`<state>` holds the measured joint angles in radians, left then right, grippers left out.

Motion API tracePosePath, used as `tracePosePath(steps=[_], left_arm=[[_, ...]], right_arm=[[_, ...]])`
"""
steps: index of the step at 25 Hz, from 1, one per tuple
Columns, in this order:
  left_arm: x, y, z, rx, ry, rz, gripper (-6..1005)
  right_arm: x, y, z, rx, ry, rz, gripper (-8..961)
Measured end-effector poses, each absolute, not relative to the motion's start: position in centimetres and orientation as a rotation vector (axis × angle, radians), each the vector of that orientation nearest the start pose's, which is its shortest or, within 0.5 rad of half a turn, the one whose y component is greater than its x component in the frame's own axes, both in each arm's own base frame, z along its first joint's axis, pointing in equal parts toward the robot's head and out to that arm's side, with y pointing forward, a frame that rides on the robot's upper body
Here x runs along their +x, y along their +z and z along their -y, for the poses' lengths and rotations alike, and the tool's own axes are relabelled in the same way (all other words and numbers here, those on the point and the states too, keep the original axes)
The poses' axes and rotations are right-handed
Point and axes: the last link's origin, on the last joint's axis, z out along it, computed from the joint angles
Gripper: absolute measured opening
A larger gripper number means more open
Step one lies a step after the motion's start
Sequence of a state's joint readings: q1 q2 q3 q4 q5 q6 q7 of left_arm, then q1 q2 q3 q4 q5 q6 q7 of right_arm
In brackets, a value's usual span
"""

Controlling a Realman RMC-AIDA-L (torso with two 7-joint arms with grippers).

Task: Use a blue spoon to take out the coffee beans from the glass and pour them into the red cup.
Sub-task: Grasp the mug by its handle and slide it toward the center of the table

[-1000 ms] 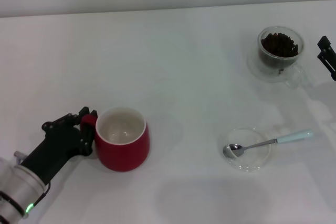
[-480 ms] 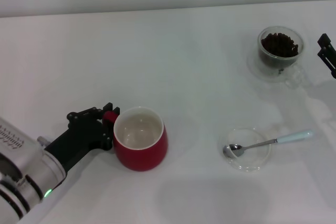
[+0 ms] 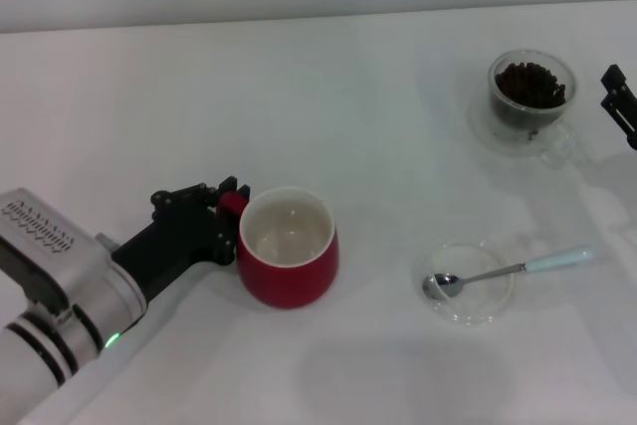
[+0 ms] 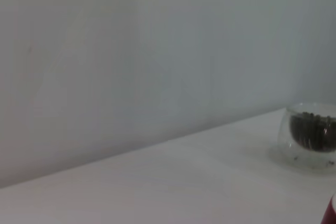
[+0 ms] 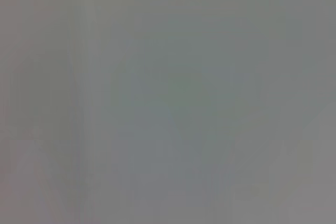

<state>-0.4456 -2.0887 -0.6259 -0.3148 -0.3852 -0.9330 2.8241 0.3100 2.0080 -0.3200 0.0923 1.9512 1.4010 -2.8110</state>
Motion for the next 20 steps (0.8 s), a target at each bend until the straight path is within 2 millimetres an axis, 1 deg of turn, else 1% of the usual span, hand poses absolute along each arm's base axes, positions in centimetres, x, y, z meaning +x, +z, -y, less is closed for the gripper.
tracePosePath(steps=[10,20], left_arm=[[-26.1,-12.5,-30.1,-2.328,-0.668,0.447,125],[-26.2,-12.8,-30.3,-2.344,-0.629,0.449,125]], right_arm=[[37.8,1.9,-26.4,-1.555,0.748,-0.612,871],[37.7,1.7,-26.3,-1.566,0.752,-0.612,871]])
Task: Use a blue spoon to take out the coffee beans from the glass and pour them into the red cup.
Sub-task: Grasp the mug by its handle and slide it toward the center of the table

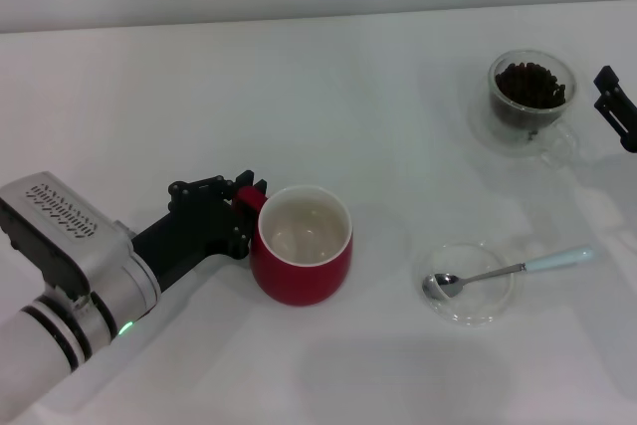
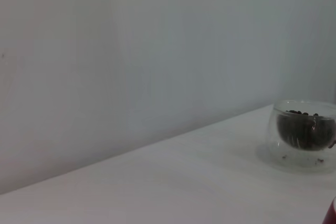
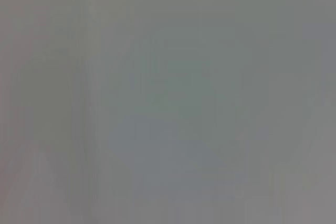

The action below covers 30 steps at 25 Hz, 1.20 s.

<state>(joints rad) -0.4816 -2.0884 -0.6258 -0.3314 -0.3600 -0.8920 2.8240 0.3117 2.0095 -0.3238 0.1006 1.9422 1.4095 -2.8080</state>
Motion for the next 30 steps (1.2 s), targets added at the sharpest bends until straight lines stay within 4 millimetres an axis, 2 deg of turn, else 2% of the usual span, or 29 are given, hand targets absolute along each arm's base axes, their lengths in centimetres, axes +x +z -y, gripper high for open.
tracePosePath(steps=[16,30], left_arm=[[-26.35,-13.13,-30.51,-2.354,-0.584,0.461,124],[-25.65,-13.52,-30.26,-2.405,-0.587,0.397,216]], right_arm=[[37.67,1.49,-25.92,-1.562,0.764,-0.621,871],[37.38,1.79,-25.83,-1.556,0.786,-0.595,871]])
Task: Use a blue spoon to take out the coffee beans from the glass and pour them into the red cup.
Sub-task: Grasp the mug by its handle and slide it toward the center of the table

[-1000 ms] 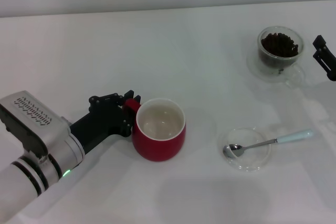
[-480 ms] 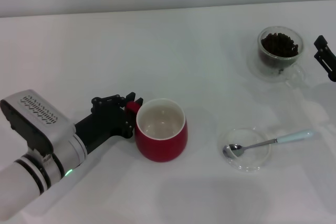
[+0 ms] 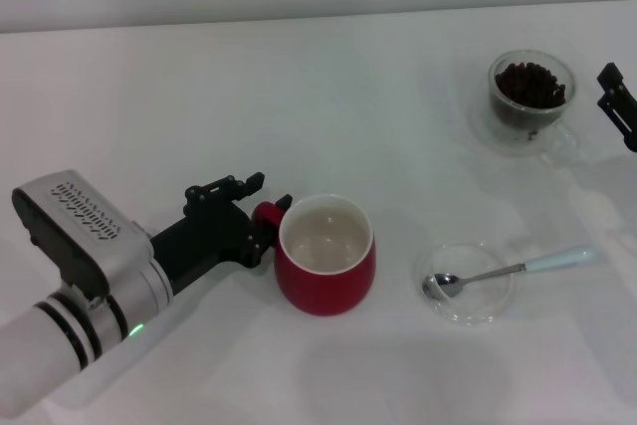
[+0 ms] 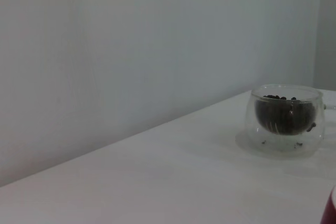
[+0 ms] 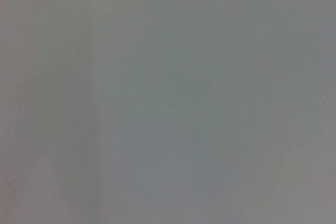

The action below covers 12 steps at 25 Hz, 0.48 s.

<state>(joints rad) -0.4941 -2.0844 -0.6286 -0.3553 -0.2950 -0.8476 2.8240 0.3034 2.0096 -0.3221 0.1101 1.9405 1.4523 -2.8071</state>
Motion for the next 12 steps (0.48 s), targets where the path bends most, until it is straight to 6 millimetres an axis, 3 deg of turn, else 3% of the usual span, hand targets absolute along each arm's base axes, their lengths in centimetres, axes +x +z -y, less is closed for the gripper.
tracePosePath(steps=[2,12], left_arm=[[-25.7,-13.5,-30.2,-2.403,-0.591,0.399,226],[-26.9,-13.3,-29.4,-2.408,-0.568,0.403,640]], right_arm=[[37.4,1.8,-25.8,-1.556,0.785,-0.594,871],[37.5,1.7,-25.8,-1.558,0.776,-0.603,870]])
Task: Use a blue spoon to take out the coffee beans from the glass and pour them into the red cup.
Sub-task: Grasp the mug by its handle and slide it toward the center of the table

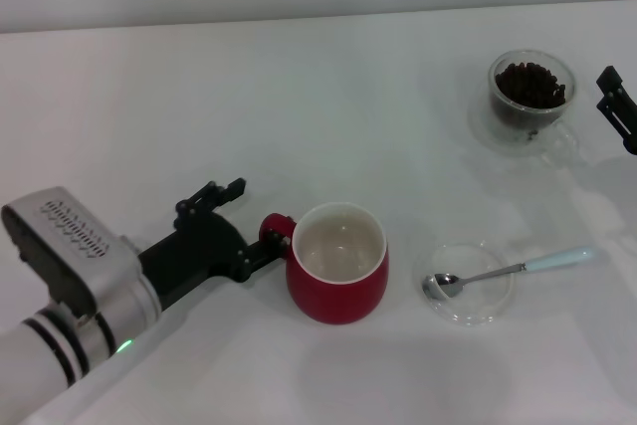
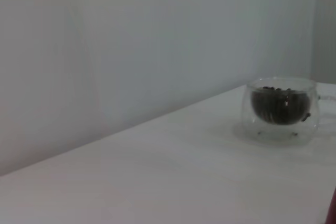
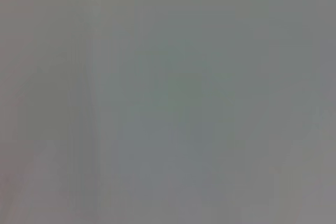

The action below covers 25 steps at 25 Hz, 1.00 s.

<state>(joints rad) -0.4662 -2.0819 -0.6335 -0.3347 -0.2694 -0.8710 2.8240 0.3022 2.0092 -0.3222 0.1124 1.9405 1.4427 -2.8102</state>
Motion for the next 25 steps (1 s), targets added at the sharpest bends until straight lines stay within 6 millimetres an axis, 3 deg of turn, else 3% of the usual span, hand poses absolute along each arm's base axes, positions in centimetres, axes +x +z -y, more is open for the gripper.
tracePosePath(steps=[6,19,25], left_arm=[[-28.2,-12.5,-28.5,-2.387,-0.584,0.410,787],[-30.6,-10.2,-26.5,-2.342,-0.645,0.390,787],[-30.6,-9.5,-25.9,-2.322,-0.703,0.374,783]], right_arm=[[37.7,1.7,-25.7,-1.558,0.768,-0.609,870],[37.8,1.7,-25.8,-1.573,0.748,-0.603,870],[38.3,1.8,-26.0,-1.574,0.724,-0.619,870]])
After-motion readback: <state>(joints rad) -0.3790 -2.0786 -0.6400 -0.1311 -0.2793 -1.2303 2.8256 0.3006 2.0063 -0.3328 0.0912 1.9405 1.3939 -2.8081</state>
